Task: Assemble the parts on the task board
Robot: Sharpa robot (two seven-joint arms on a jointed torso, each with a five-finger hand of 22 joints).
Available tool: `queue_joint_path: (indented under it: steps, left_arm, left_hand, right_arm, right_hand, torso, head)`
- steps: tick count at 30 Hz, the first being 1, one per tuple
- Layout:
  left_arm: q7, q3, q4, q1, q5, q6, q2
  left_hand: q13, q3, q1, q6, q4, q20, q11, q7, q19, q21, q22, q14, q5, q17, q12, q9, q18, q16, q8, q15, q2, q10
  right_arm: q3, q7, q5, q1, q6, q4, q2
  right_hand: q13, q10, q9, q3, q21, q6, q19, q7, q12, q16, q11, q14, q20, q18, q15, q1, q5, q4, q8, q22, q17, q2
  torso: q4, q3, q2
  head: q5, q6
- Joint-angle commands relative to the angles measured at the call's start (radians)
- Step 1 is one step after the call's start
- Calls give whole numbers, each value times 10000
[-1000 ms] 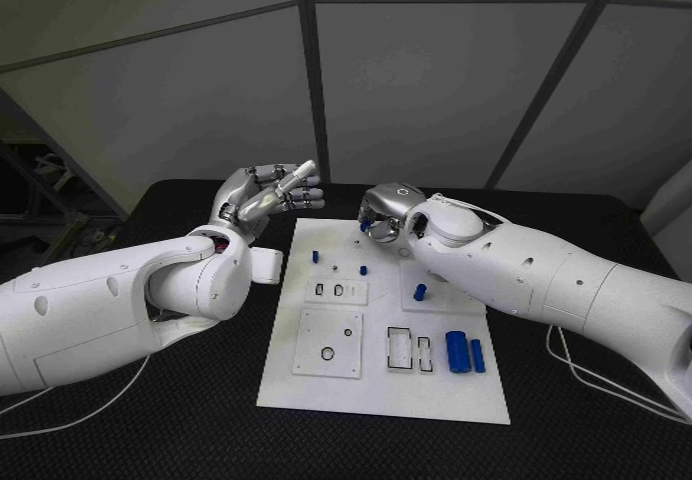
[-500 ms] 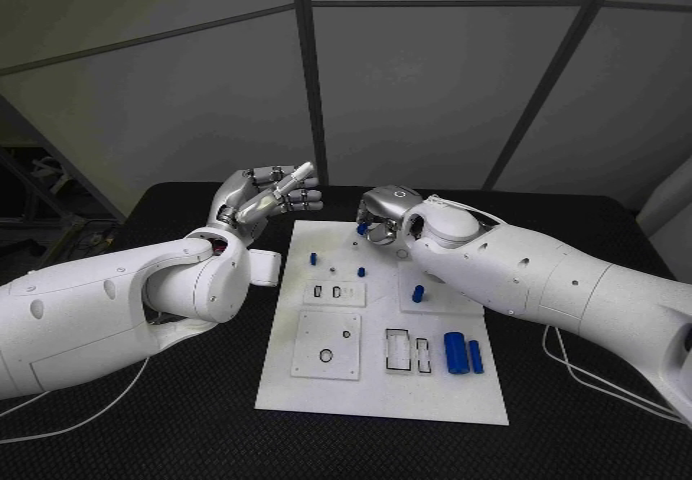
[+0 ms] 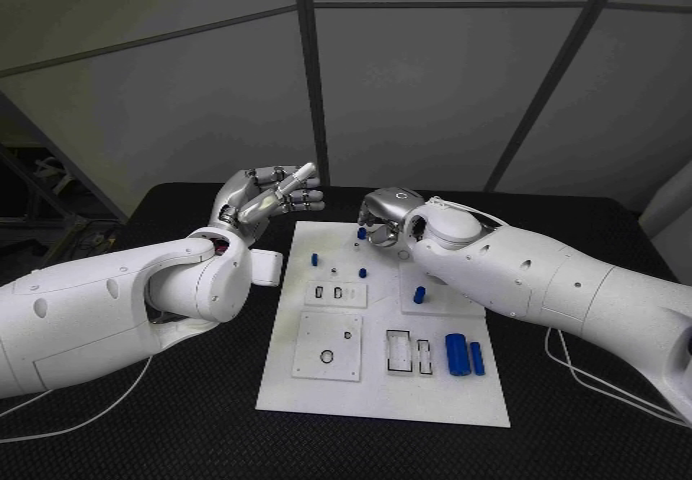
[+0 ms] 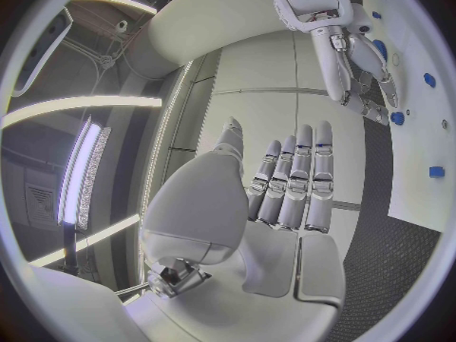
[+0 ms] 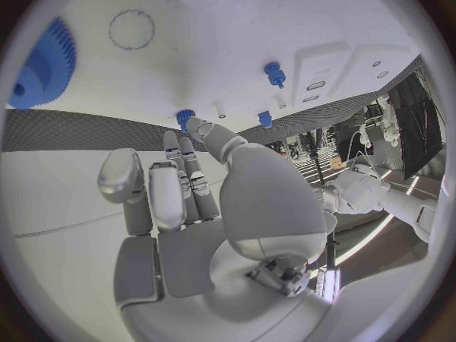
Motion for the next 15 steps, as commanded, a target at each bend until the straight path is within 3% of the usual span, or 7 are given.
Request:
queue_joint_path:
  steps: [1, 6, 9, 12, 15]
  left_arm:
    - [20, 11, -6, 20, -32, 95, 15]
    - [34, 11, -64, 24, -32, 125, 13]
    - [55, 11, -112, 28, -32, 147, -5]
    - [64, 11, -159, 31, -33, 170, -29]
    - [63, 11, -225, 35, -33, 183, -67]
  left_hand:
    - [-1, -20, -16, 6, -52, 46, 14, -11, -1, -33, -10, 41, 20, 10, -35, 10, -98, -59, -57, 23, 78, -28]
    - [-1, -26, -14, 10, -58, 47, 12, -15, -5, -35, -12, 44, 17, 13, -34, 11, -98, -63, -58, 22, 78, -24]
    - [18, -102, -2, 155, -131, 49, -56, -110, -196, -144, -73, 152, 13, 64, 21, 33, -109, -79, -16, -9, 85, 145]
    - [22, -149, 13, 260, -185, 47, -100, -167, -275, -184, -98, 216, 14, 93, 39, 40, -101, -102, 9, -32, 100, 263]
    - [38, -203, 27, 394, -246, 47, -135, -184, -286, -185, -109, 174, 14, 100, 80, 47, -93, -193, 41, -36, 126, 452]
  right_arm:
    - [2, 64, 43, 20, -165, 65, -48]
    - [4, 103, 209, 20, -577, 458, -362]
    - [6, 177, 412, 20, -939, 897, -711]
    - [9, 293, 750, 23, -1395, 1366, -1127]
    - [11, 386, 1618, 31, -1797, 1908, -1713]
  right_hand:
    - [15, -33, -9, 2, -70, -102, -88, -9, 32, -71, -14, 241, -9, 2, 82, 0, -35, 58, -56, -37, -43, -138]
    - [38, 40, 16, 15, -79, -88, -96, 13, 68, -97, -20, 225, -17, 5, 74, 19, 97, 95, -11, -49, -103, -139]
    - [67, 180, 36, 10, -73, -39, -79, 13, 127, -94, -39, 225, -22, 2, 63, 11, 115, 132, 15, -30, -109, -154]
    - [173, 746, 103, 10, -22, 236, 27, -31, 368, -49, -152, 248, -66, -19, -14, 38, 16, 185, 135, 106, -48, -162]
    - [355, 1599, 174, -80, 9, 566, 103, -177, 731, 12, -384, 282, -196, -34, -185, 61, -15, 239, 264, 198, 40, -223]
  torso:
    - [-1, 6, 3]
    - [-9, 6, 3]
    - [-48, 11, -27]
    - [-66, 3, -32]
    - [-138, -2, -88]
  head:
    - [25, 21]
    - [28, 87]
    - [32, 80]
    - [15, 127]
    - [94, 113]
